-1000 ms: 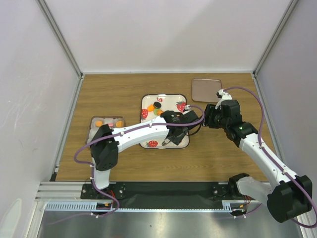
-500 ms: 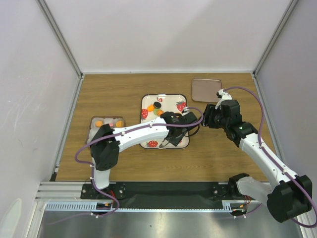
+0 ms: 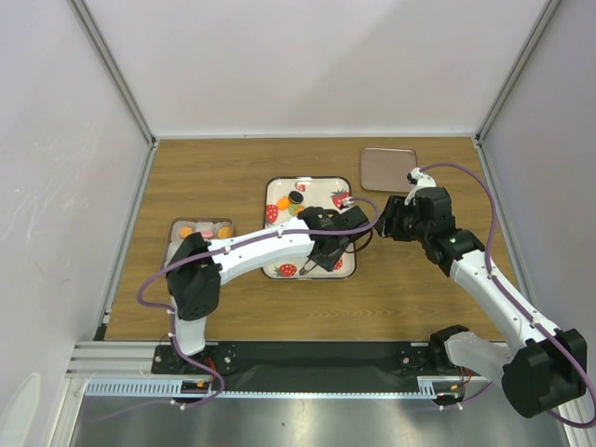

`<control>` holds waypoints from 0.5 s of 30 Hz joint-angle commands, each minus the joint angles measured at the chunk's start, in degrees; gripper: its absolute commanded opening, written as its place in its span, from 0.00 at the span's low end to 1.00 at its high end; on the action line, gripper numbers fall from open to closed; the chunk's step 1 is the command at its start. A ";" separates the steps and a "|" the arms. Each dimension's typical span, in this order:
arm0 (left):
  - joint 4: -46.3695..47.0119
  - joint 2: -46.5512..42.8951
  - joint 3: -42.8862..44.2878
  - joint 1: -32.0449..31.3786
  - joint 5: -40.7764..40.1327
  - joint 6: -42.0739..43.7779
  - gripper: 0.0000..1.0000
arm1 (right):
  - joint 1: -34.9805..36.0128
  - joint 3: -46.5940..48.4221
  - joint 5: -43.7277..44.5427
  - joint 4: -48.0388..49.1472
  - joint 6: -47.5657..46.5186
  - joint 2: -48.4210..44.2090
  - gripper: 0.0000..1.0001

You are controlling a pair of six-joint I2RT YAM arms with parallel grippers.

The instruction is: Pack the cookies

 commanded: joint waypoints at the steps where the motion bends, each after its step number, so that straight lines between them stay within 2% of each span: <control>1: 0.83 -5.43 0.06 1.22 -1.29 -0.19 0.43 | 0.29 0.46 0.14 0.83 -0.54 -0.11 0.54; 15: 1.61 -13.77 -4.06 3.24 -1.29 -2.74 0.42 | 0.29 0.46 -0.13 0.75 -0.45 0.07 0.54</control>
